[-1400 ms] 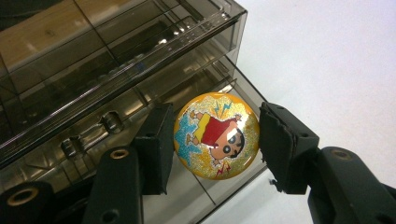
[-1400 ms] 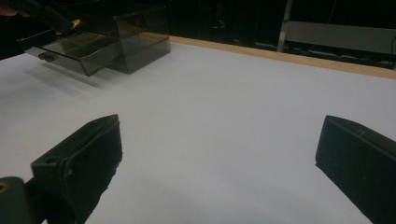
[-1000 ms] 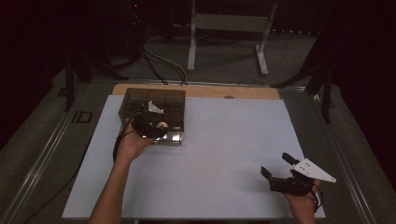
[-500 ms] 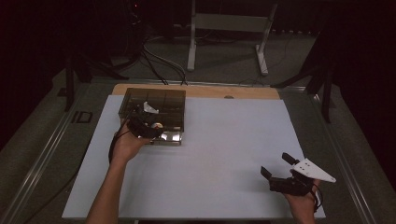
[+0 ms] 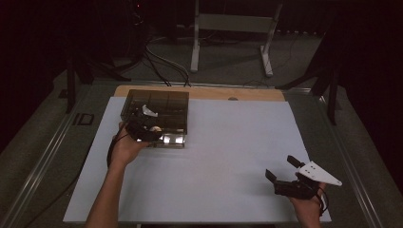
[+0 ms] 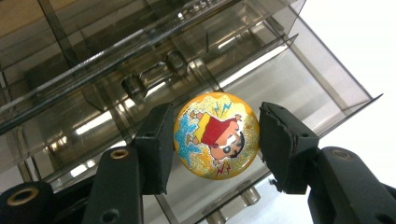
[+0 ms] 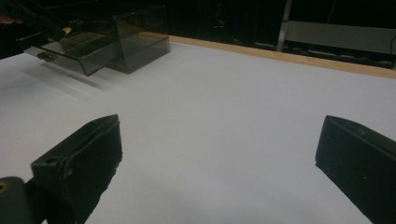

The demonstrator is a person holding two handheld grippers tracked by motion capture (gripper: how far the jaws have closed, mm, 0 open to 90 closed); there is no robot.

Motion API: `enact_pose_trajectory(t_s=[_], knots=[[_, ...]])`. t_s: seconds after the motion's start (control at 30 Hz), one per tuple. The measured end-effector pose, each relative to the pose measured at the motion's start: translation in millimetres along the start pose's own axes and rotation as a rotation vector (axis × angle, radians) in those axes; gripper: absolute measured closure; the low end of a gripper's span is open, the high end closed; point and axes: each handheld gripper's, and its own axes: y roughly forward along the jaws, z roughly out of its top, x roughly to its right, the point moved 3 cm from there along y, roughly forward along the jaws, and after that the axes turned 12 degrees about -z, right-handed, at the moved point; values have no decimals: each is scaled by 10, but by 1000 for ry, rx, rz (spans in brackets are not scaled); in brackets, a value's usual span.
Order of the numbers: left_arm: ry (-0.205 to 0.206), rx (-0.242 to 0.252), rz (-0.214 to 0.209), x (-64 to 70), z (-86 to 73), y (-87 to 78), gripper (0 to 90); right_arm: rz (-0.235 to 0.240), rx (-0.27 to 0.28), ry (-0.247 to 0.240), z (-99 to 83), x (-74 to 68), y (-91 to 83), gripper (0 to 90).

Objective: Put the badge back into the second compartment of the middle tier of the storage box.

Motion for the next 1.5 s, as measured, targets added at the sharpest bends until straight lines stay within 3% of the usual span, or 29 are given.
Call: enact_pose_trajectory(t_s=[0.5, 1.5], knots=[[-13, -22, 19, -61, -76, 26, 488, 0, 0, -1, 0, 1, -1, 4], [-27, -43, 10, -76, -101, 122, 488, 0, -1, -1, -1, -2, 3, 4]])
